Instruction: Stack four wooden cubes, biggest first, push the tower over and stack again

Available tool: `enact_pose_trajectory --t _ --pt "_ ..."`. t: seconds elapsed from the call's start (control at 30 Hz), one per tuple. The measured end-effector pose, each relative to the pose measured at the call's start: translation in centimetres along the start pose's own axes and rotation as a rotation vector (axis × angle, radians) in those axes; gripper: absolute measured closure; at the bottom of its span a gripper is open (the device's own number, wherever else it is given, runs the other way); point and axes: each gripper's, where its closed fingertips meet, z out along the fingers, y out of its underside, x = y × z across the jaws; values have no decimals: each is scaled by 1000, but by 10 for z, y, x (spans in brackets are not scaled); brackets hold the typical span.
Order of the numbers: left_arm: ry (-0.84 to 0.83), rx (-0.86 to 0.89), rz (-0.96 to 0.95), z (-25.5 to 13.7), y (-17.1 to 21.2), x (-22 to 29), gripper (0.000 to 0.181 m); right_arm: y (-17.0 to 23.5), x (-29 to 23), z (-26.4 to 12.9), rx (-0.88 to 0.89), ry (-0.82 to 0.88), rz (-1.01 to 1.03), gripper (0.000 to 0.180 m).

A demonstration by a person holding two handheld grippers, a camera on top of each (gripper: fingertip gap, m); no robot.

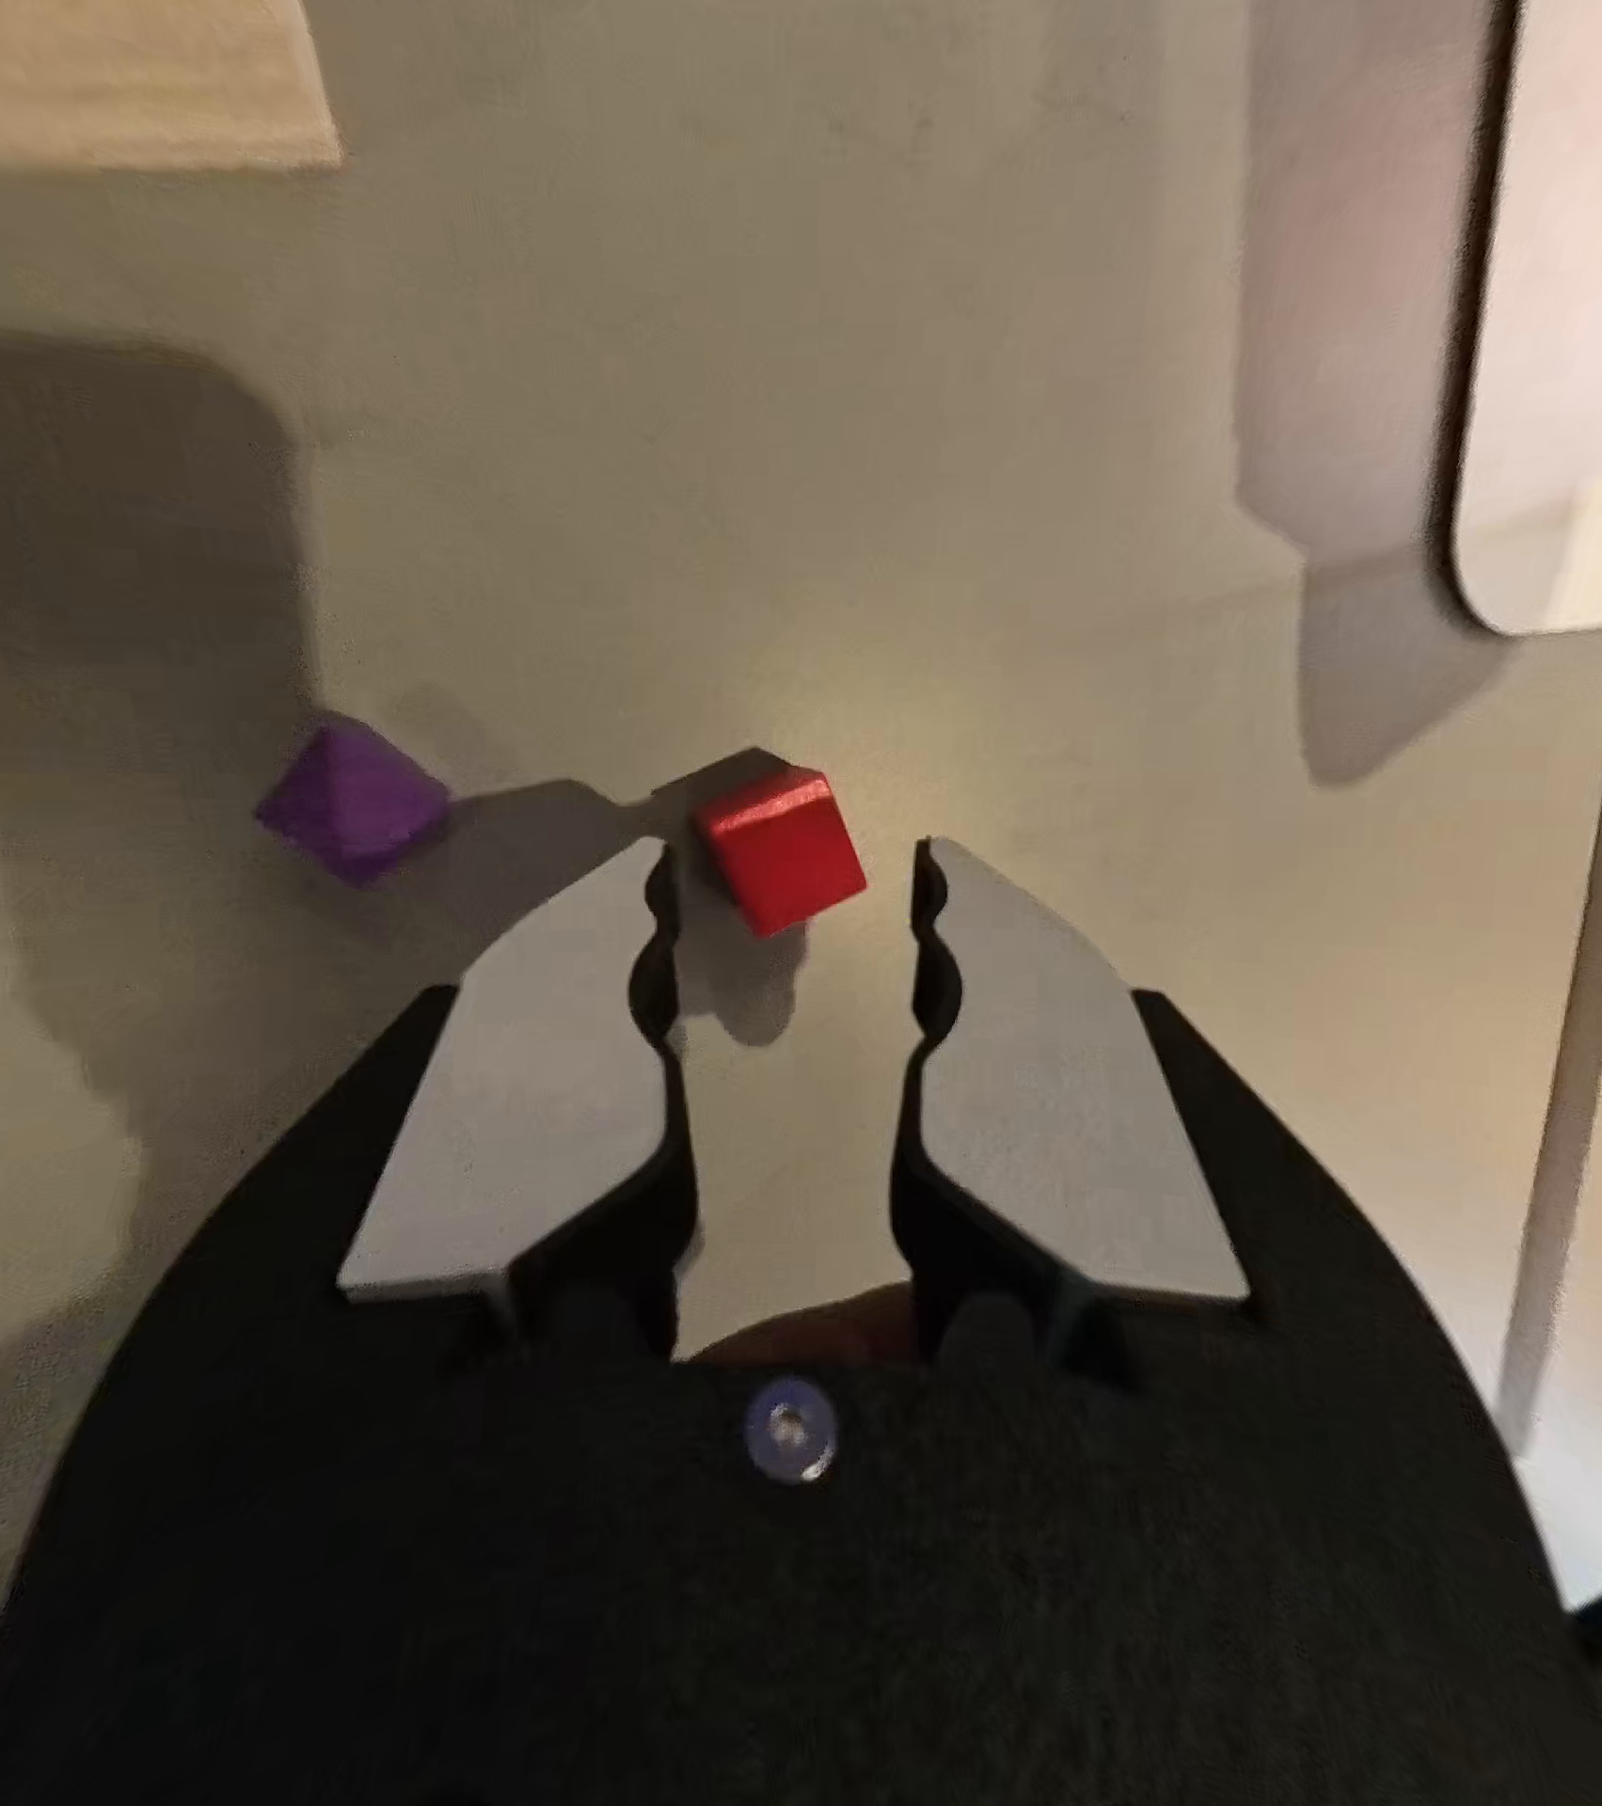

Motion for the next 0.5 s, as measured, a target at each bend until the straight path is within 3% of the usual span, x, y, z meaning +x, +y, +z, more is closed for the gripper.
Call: enact_pose_trajectory --t 0.2,0.33,0.5 --pt "36 3 -12 0 0 4 131 8 -5 17 -108 -61 -233 148" --pt "31 10 11 0 -1 4 133 -1 -4 11 -100 -104 -248 151" --pt "31 24 -3 0 -3 2 134 -91 -16 -68 96 -78 -183 151"
